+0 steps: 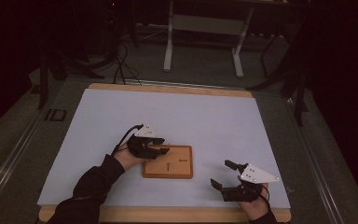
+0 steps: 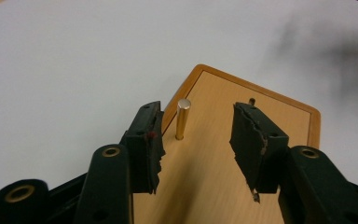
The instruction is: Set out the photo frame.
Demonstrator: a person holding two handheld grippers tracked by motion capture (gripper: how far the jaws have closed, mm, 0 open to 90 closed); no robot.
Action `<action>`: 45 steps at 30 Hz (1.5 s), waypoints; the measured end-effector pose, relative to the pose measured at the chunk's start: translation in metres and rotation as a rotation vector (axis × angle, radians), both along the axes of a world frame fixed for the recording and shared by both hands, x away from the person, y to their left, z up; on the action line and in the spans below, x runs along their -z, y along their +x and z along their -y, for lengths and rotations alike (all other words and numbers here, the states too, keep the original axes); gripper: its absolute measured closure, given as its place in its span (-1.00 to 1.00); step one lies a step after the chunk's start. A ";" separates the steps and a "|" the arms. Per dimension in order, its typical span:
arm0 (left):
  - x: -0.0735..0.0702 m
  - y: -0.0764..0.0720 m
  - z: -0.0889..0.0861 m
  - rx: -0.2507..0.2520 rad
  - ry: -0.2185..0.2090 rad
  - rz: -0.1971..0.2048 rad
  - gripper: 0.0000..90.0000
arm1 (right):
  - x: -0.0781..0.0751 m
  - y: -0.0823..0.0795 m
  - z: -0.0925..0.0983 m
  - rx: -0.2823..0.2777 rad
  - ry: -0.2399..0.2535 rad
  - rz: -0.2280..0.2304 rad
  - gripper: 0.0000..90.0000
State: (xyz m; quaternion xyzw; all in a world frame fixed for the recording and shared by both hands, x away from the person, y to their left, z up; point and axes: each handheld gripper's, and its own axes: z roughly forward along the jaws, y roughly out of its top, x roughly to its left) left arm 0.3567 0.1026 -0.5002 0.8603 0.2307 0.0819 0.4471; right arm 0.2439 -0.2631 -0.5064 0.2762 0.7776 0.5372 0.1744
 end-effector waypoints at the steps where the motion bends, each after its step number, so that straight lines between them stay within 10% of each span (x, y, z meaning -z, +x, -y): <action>1: 0.001 0.001 0.002 0.000 0.005 -0.002 0.19 | 0.000 0.000 -0.001 -0.003 -0.003 -0.005 -0.72; 30: 0.013 0.015 0.018 0.008 0.039 -0.001 0.87 | 0.005 -0.001 -0.013 -0.052 -0.097 -0.019 -0.67; 45: 0.008 0.026 0.018 0.046 0.066 -0.070 0.86 | 0.009 -0.024 -0.077 -0.150 -0.599 0.293 -0.39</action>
